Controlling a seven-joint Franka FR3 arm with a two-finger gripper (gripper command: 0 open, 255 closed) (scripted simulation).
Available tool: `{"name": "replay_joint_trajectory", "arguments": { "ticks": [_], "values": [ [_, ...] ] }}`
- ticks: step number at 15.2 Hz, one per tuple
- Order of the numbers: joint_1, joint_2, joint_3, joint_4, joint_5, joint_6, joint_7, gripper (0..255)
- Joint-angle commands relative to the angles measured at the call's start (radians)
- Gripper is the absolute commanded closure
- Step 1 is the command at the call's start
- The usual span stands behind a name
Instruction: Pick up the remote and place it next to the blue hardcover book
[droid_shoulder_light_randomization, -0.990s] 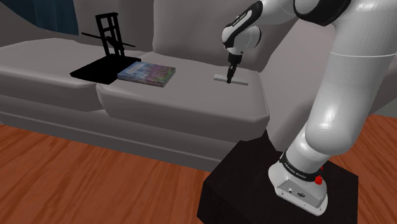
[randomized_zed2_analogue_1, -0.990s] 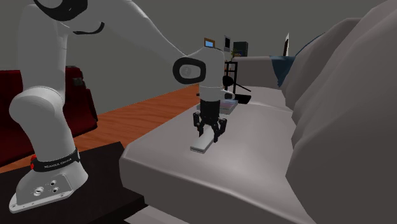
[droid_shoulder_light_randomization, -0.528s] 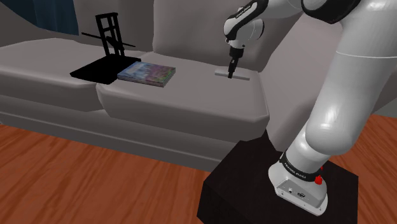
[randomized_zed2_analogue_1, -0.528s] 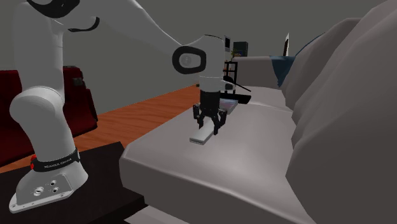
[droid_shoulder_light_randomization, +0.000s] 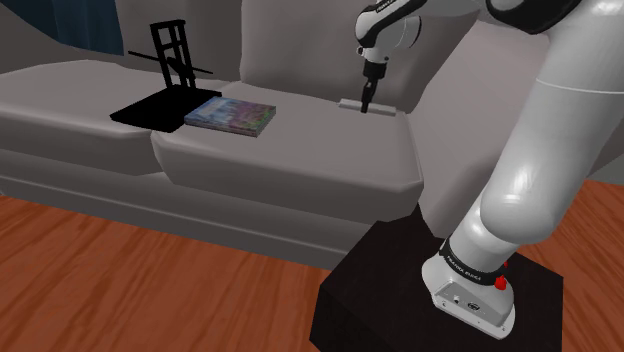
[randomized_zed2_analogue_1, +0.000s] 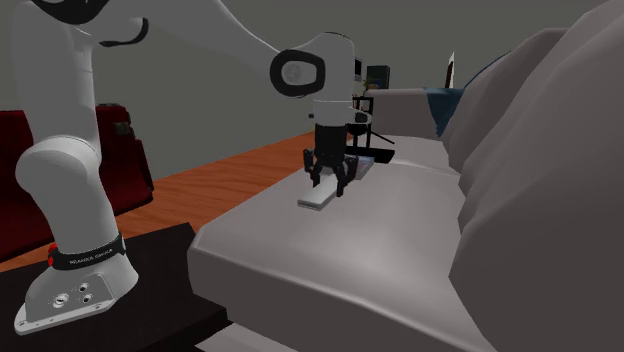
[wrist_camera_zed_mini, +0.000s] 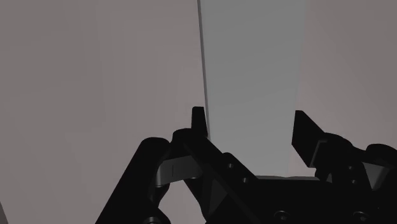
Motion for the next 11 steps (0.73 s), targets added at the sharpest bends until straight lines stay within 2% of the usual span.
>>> {"name": "replay_joint_trajectory", "arguments": {
  "ticks": [1, 4, 11],
  "values": [
    [0.002, -0.011, -0.001, 0.017, -0.007, -0.026, 0.007, 255],
    [0.004, -0.025, -0.002, 0.039, -0.016, -0.06, 0.014, 255],
    [0.043, 0.141, 0.055, 0.252, 0.055, -0.121, 0.1, 255]
  ]
}}
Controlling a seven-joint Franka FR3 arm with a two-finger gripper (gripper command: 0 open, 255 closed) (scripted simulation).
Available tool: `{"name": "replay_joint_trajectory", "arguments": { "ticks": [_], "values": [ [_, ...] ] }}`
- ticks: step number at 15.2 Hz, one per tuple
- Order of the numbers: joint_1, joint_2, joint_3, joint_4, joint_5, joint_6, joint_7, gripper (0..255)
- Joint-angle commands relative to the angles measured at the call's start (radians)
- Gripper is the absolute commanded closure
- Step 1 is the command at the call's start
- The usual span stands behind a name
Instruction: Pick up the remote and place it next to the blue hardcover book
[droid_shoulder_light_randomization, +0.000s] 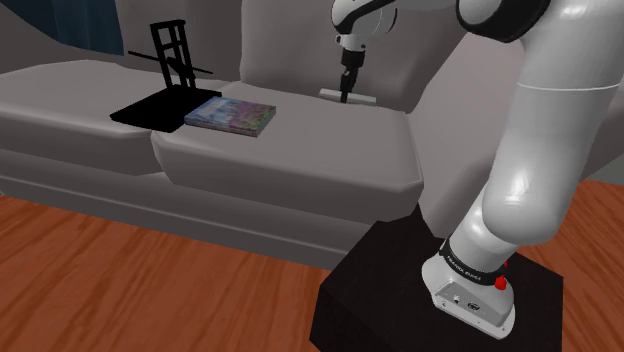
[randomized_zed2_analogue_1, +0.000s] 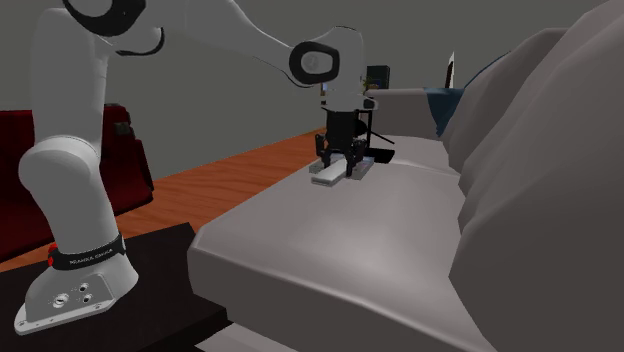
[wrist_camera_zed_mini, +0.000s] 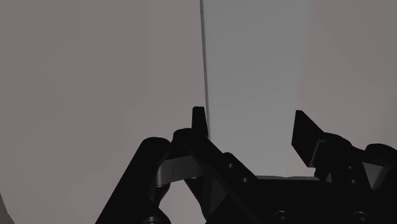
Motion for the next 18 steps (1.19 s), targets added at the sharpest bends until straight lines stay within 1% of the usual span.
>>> {"name": "replay_joint_trajectory", "arguments": {
  "ticks": [1, 5, 9, 10, 18],
  "values": [
    [0.007, 0.053, 0.015, 0.072, 0.02, -0.022, 0.024, 255],
    [0.015, 0.167, 0.045, 0.238, 0.055, -0.078, 0.073, 255],
    [0.011, 0.303, 0.074, 0.45, 0.087, -0.154, 0.127, 255],
    [0.01, 0.314, 0.076, 0.469, 0.089, -0.161, 0.131, 255],
    [0.016, 0.332, 0.082, 0.388, 0.099, -0.065, 0.121, 255]
  ]
}}
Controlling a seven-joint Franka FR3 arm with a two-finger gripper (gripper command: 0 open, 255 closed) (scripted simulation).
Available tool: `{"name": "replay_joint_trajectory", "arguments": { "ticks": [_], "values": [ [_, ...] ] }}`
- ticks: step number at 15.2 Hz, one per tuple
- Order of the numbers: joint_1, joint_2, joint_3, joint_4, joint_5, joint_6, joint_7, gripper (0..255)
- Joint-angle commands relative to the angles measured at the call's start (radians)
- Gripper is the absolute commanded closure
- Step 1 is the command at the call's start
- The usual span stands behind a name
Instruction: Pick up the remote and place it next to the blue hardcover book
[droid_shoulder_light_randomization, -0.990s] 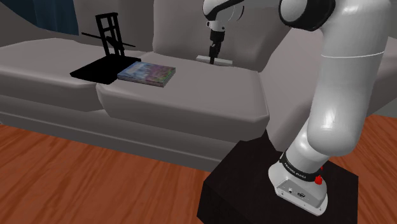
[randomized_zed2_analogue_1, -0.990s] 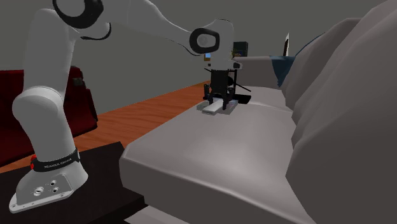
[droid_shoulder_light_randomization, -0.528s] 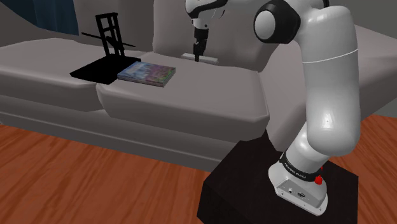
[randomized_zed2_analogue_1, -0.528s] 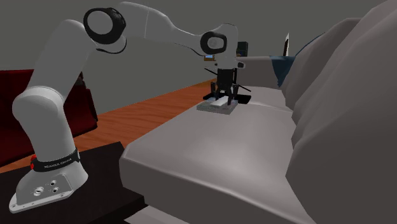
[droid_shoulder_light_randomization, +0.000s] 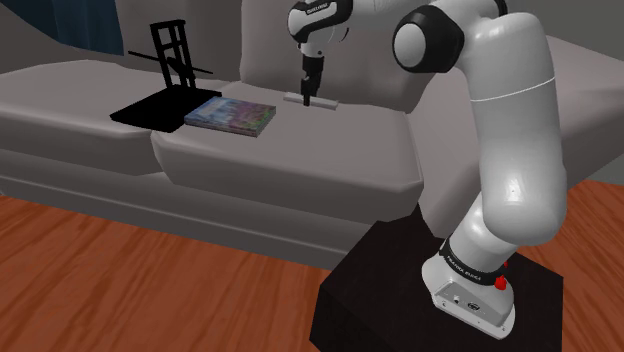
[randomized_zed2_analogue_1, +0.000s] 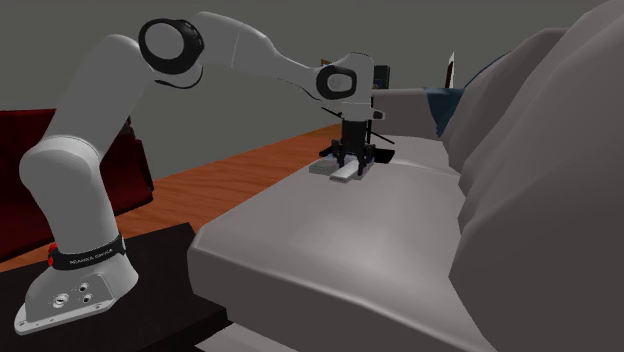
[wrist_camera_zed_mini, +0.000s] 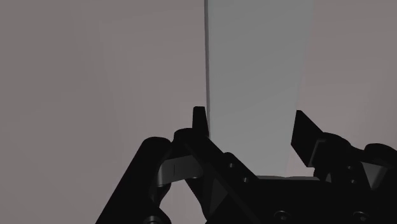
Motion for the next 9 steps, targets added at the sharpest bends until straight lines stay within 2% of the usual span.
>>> {"name": "replay_joint_trajectory", "arguments": {
  "ticks": [1, 9],
  "values": [
    [0.004, 0.001, 0.001, -0.028, 0.002, 0.029, -0.002, 255],
    [0.005, 0.033, 0.01, -0.083, 0.017, 0.114, -0.013, 255]
  ]
}}
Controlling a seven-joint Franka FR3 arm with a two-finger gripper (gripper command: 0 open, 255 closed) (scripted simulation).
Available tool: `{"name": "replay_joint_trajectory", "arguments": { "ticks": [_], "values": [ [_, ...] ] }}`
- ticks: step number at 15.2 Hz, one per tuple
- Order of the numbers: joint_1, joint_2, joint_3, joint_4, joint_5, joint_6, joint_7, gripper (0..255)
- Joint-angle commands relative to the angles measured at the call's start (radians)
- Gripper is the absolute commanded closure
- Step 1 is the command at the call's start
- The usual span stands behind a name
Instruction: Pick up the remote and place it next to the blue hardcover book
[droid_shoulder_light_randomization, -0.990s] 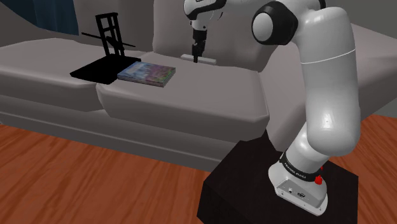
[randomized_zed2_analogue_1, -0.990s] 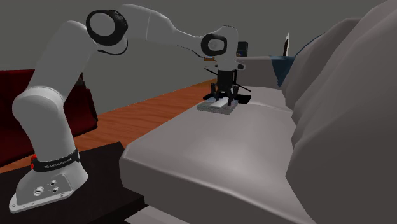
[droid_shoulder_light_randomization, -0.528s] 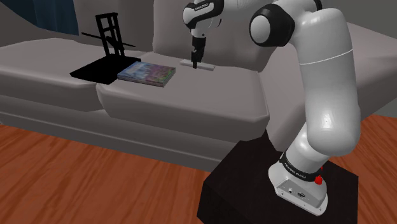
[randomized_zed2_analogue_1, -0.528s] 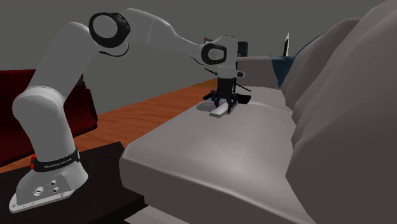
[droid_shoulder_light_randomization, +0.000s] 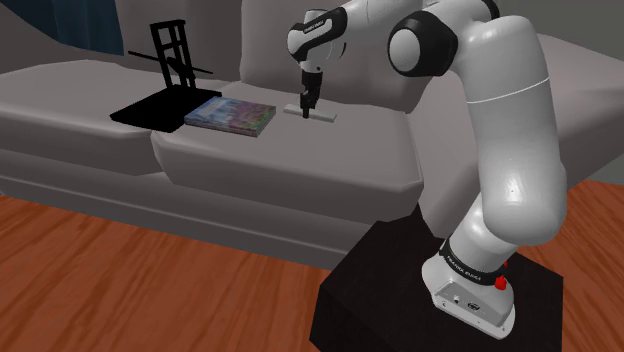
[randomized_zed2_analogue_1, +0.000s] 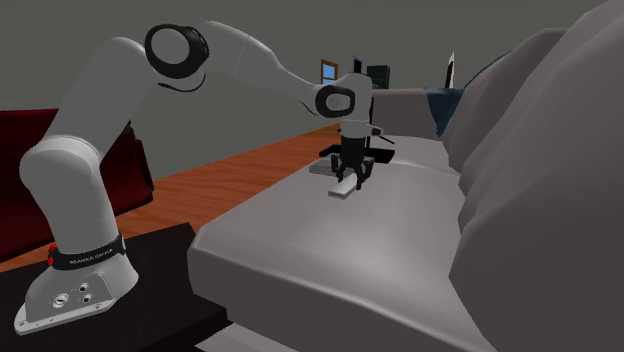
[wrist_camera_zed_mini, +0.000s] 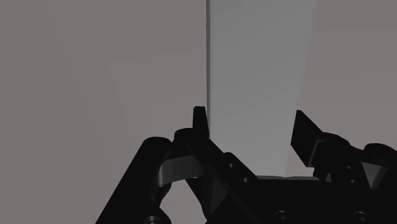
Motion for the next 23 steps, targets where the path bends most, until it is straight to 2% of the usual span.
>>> {"name": "replay_joint_trajectory", "arguments": {
  "ticks": [1, 7, 8, 13, 17, 23],
  "values": [
    [0.001, 0.001, 0.001, -0.005, 0.001, 0.007, -0.001, 255],
    [0.001, 0.001, 0.001, -0.005, 0.001, 0.007, -0.001, 255],
    [0.001, 0.001, 0.001, -0.005, 0.001, 0.007, -0.001, 0],
    [0.001, 0.001, 0.001, -0.005, 0.001, 0.007, -0.001, 0],
    [-0.004, -0.033, -0.009, 0.071, -0.015, -0.099, 0.012, 0],
    [-0.004, -0.033, -0.009, 0.071, -0.015, -0.099, 0.012, 0]
  ]
}}
